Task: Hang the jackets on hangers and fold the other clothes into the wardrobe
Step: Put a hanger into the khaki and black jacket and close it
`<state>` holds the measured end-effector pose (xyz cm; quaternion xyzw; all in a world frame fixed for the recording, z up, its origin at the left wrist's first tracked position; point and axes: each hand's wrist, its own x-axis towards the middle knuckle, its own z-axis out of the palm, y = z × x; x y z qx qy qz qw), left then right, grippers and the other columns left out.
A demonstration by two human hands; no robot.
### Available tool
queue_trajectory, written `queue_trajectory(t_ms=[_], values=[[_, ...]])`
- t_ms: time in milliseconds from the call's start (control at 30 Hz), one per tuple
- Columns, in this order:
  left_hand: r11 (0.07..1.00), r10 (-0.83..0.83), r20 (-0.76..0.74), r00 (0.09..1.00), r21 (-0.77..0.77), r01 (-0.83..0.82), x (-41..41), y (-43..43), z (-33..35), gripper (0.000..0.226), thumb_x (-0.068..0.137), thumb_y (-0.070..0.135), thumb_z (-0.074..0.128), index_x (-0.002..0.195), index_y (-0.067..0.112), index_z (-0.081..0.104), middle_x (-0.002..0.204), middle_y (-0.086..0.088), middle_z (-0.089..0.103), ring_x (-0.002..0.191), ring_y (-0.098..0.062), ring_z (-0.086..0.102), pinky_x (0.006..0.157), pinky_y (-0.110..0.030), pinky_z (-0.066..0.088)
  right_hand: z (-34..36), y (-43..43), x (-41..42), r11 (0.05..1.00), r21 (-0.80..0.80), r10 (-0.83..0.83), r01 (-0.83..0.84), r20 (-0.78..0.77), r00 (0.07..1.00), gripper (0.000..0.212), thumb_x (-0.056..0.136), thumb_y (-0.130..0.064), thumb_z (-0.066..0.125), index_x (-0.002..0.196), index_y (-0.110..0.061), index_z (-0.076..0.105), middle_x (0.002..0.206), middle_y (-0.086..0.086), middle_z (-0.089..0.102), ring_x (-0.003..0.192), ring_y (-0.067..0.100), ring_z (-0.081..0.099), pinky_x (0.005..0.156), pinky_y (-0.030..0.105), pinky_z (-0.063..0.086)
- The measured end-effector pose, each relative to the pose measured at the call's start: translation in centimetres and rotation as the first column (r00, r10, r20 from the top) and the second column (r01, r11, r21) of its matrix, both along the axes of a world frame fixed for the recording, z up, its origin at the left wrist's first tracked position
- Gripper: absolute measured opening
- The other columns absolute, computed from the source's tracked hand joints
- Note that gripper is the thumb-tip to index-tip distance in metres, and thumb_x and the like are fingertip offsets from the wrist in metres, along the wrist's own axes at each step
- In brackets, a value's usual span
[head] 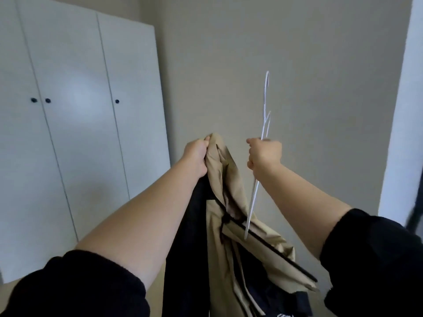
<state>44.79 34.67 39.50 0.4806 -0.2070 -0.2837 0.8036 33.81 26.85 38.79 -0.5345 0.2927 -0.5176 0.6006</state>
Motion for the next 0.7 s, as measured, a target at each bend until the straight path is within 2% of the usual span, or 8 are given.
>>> queue_trajectory(t_ms=[133, 200, 300, 367, 433, 533, 600, 700], values=[[0.997, 0.078, 0.063, 0.995, -0.010, -0.077, 4.2, 1.0, 2.3, 0.022, 0.097, 0.014, 0.048, 0.091, 0.016, 0.069, 0.111, -0.009, 0.068, 0.106, -0.027, 0.063, 0.099, -0.044, 0.048, 2.8, -0.4, 4.2, 0.987, -0.158, -0.036, 0.038, 0.011, 0.999, 0.025, 0.084, 0.000, 0.048, 0.099, 0.018, 0.058, 0.061, 0.005, 0.032, 0.052, 0.019, 0.026, 0.045, 0.025, 0.023], [0.996, 0.090, 0.095, 0.991, -0.010, -0.090, 5.4, 1.1, 3.0, 0.022, 0.097, 0.016, 0.049, 0.102, 0.012, 0.069, 0.114, -0.011, 0.068, 0.106, -0.028, 0.064, 0.099, -0.044, 0.048, 2.5, -0.2, 6.4, 0.988, -0.136, 0.064, -0.077, -0.097, 0.993, 0.012, 0.083, 0.000, 0.047, 0.082, 0.003, 0.059, 0.063, 0.006, 0.033, 0.051, 0.018, 0.025, 0.043, 0.023, 0.023], [0.996, 0.084, 0.130, 0.988, -0.011, -0.083, 6.4, 1.9, 3.9, 0.031, 0.098, 0.012, 0.043, 0.121, 0.009, 0.064, 0.114, -0.010, 0.066, 0.102, -0.027, 0.063, 0.095, -0.039, 0.050, 1.3, -0.5, 9.1, 0.984, -0.157, 0.064, -0.089, -0.159, 0.985, 0.023, 0.082, 0.001, 0.046, 0.061, -0.006, 0.039, 0.061, 0.004, 0.030, 0.054, 0.019, 0.024, 0.047, 0.026, 0.024], [0.995, 0.101, 0.146, 0.984, -0.019, -0.099, 7.6, 2.6, 4.7, 0.032, 0.099, 0.009, 0.040, 0.122, 0.007, 0.062, 0.116, -0.011, 0.064, 0.099, -0.027, 0.061, 0.093, -0.038, 0.051, 1.6, -0.9, 10.2, 0.968, -0.250, -0.047, 0.013, -0.130, 0.990, 0.020, 0.086, -0.003, 0.044, 0.075, 0.009, 0.055, 0.063, 0.011, 0.039, 0.058, 0.021, 0.035, 0.053, 0.029, 0.031], [0.992, 0.129, 0.153, 0.980, -0.027, -0.126, 8.9, 3.3, 5.2, 0.031, 0.099, 0.009, 0.040, 0.120, 0.008, 0.063, 0.116, -0.011, 0.065, 0.095, -0.026, 0.061, 0.094, -0.039, 0.050, 2.8, -1.5, 11.0, 0.924, -0.380, -0.104, 0.048, -0.129, 0.986, 0.027, 0.093, -0.009, 0.042, 0.094, 0.010, 0.062, 0.074, 0.018, 0.055, 0.068, 0.023, 0.049, 0.062, 0.030, 0.039], [0.986, 0.164, 0.157, 0.974, -0.044, -0.159, 10.5, 3.8, 5.6, 0.030, 0.099, 0.010, 0.042, 0.120, 0.006, 0.063, 0.090, -0.008, 0.065, 0.080, -0.022, 0.061, 0.090, -0.038, 0.050, 4.3, -0.7, 12.2, 0.838, -0.546, -0.156, 0.001, -0.236, 0.959, 0.031, 0.099, -0.015, 0.041, 0.095, 0.005, 0.064, 0.085, 0.014, 0.062, 0.079, 0.027, 0.057, 0.072, 0.030, 0.044], [0.983, 0.179, 0.148, 0.973, -0.067, -0.170, 11.3, 3.9, 5.8, 0.028, 0.100, 0.010, 0.042, 0.118, 0.007, 0.063, 0.081, -0.005, 0.063, 0.074, -0.019, 0.060, 0.081, -0.035, 0.052, 3.9, 0.0, 13.8, 0.855, -0.511, -0.092, -0.085, -0.311, 0.946, 0.029, 0.097, -0.012, 0.044, 0.095, 0.008, 0.065, 0.080, 0.017, 0.061, 0.071, 0.029, 0.057, 0.064, 0.031, 0.044], [0.981, 0.178, 0.133, 0.975, -0.103, -0.165, 11.9, 4.2, 6.1, 0.026, 0.101, 0.012, 0.041, 0.100, 0.012, 0.067, 0.076, -0.003, 0.064, 0.069, -0.017, 0.060, 0.063, -0.029, 0.049, 1.9, 1.5, 15.5, 0.916, -0.157, 0.311, -0.369, -0.303, 0.901, 0.017, 0.087, -0.001, 0.045, 0.071, -0.004, 0.049, 0.057, 0.005, 0.035, 0.043, 0.016, 0.030, 0.041, 0.022, 0.025]])
